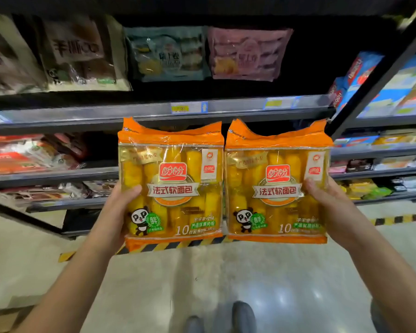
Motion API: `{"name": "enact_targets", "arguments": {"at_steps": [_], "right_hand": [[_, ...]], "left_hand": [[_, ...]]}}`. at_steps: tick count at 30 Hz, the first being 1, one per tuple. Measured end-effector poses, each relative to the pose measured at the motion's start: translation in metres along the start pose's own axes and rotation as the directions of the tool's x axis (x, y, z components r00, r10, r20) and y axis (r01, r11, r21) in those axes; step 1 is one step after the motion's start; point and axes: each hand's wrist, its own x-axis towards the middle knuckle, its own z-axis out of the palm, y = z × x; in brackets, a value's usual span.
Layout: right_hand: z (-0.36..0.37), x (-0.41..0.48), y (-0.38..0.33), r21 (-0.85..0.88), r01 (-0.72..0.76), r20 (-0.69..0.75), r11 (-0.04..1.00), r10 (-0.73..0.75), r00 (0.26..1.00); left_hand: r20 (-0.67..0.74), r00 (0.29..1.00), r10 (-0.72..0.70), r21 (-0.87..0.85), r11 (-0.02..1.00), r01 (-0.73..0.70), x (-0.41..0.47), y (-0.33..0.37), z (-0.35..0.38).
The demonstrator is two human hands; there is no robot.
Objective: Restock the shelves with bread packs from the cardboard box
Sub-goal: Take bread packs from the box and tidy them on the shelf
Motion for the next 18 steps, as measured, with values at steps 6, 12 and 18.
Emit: {"name": "enact_targets", "arguments": {"at_steps": [6, 12, 18], "right_hand": [[-0.009, 0.106, 0.05, -0.032, -0.005, 0.061, 0.999, 0.006, 0.998], [-0.011, 0.181, 0.09, -0.03, 0.041, 0.123, 0.999, -0.037, 0.992], [0.003, 0.232, 0.083, -0.052, 0.056, 0.209, 0.997, -0.044, 0.977]], "left_hand": [[-0.098, 0.994, 0.047, -0.055, 0.997, -0.052, 0.068, -0.059, 0.015], [-0.163, 0.985, 0.053, -0.095, 0.993, -0.069, 0.122, -0.115, 0.018], [-0.149, 0.982, 0.117, -0.053, 0.991, -0.126, 0.135, -0.127, 0.008]]}}
